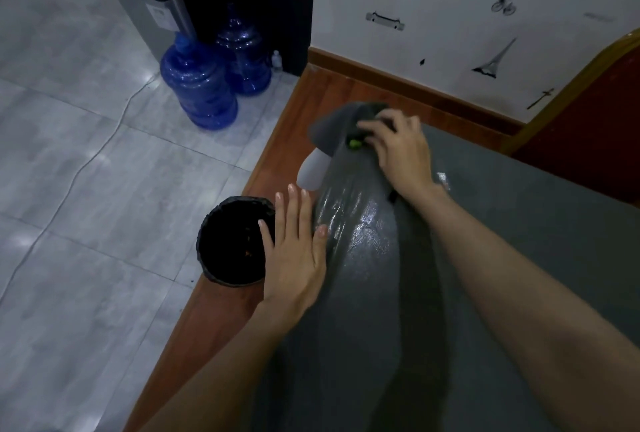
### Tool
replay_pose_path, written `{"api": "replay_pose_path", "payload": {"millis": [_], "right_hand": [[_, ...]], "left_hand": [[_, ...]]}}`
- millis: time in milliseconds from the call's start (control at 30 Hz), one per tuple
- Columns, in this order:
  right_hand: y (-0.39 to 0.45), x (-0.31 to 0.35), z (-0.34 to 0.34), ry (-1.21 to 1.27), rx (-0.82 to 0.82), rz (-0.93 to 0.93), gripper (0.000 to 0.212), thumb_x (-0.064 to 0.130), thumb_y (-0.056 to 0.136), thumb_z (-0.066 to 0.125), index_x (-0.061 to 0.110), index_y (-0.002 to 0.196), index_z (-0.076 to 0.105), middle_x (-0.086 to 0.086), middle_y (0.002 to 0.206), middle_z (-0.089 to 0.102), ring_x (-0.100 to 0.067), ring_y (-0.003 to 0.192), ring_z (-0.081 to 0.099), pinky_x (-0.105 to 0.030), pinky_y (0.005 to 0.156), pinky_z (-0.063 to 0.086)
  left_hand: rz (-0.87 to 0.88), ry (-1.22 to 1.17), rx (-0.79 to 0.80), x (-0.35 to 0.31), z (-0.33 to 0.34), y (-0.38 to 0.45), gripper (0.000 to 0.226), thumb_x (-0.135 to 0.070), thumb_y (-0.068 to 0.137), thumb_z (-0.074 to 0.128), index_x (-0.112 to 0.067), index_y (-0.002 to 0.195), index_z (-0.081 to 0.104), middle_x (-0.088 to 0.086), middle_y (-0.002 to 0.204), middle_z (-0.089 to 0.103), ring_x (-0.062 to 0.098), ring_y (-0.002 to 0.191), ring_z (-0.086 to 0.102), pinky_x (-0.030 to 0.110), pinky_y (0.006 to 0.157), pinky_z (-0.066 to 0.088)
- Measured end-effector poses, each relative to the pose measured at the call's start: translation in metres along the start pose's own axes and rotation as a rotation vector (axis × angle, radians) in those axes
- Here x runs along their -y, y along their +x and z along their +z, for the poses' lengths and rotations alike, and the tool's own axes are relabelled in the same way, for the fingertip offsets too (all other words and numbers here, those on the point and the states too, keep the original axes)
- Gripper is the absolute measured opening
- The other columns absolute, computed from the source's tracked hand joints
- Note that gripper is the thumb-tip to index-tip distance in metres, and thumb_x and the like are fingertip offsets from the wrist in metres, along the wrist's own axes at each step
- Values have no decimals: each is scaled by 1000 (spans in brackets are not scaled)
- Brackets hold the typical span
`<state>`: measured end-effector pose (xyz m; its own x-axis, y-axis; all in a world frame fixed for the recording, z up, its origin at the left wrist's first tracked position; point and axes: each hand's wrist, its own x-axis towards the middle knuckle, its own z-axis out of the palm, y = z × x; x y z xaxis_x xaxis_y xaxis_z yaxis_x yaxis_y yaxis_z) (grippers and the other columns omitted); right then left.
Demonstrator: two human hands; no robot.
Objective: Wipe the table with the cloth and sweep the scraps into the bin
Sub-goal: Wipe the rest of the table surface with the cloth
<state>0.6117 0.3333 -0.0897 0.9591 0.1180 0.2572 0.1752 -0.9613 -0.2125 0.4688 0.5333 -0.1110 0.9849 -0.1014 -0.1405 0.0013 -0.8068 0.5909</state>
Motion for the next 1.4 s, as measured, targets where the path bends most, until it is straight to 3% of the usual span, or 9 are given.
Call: {"api": "replay_pose_path", "payload": {"millis": [100,267,433,600,833,967,1033,1133,1400], "right_hand": [[22,9,3,39,-36,245,26,26,97,54,22,121,63,-10,127,52,-36,107,46,-47,88,48],[0,21,8,-53,87,-183,27,28,96,54,26,122,62,-8,127,56,-36,101,51,-42,72,49],[32,4,5,-40,-88,535,30,31,99,48,26,127,57,-7,133,48,-31,115,45,-42,90,48],[-2,22,8,-77,31,169,30,31,98,48,32,126,58,-5,132,51,-32,110,48,-40,73,49],[-62,-115,-52,-223,-198,1029,28,23,100,43,21,125,57,-13,134,46,-38,118,44,-49,93,45],[-33,-29,-29,-131,-292,652,30,23,90,55,31,119,61,-7,126,56,-32,107,53,-44,83,41],[-31,42,0,-89,-134,399,36,18,88,60,32,120,60,-5,129,55,-30,107,51,-42,82,38],[-44,51,8,-32,-43,380,35,20,91,59,35,122,58,0,133,52,-28,109,49,-41,82,38],[-168,-141,-74,-218,-249,1147,26,22,98,46,26,122,56,-10,133,47,-39,117,45,-48,93,36]], "left_hand": [[136,151,22,-2,0,-1,59,-48,102,-2,-27,157,-7,-13,163,-18,11,149,-22,50,120,-8],[182,210,64,0,5,2,58,-47,102,-2,-30,157,4,-17,164,-8,12,151,-15,54,121,3],[177,243,88,-2,3,3,57,-46,103,5,-30,157,7,-15,164,-2,17,152,-10,56,121,7],[139,295,78,-3,1,2,57,-46,102,13,-30,157,12,-15,164,4,25,153,2,59,119,9],[111,285,79,-9,0,1,59,-47,102,9,-29,158,5,-14,165,-2,22,153,-8,58,120,4],[118,305,83,-11,-1,0,60,-46,101,7,-27,158,5,-12,165,-3,20,152,-8,57,120,2],[117,296,83,-9,-2,-1,60,-46,101,7,-28,158,3,-14,164,-8,19,152,-8,57,120,2],[111,297,70,-4,-2,0,59,-48,101,7,-32,157,1,-19,160,-16,20,152,-9,58,120,0],[118,266,28,-5,3,1,56,-45,104,13,-31,157,1,-22,158,-16,20,152,-11,59,120,-1]]}}
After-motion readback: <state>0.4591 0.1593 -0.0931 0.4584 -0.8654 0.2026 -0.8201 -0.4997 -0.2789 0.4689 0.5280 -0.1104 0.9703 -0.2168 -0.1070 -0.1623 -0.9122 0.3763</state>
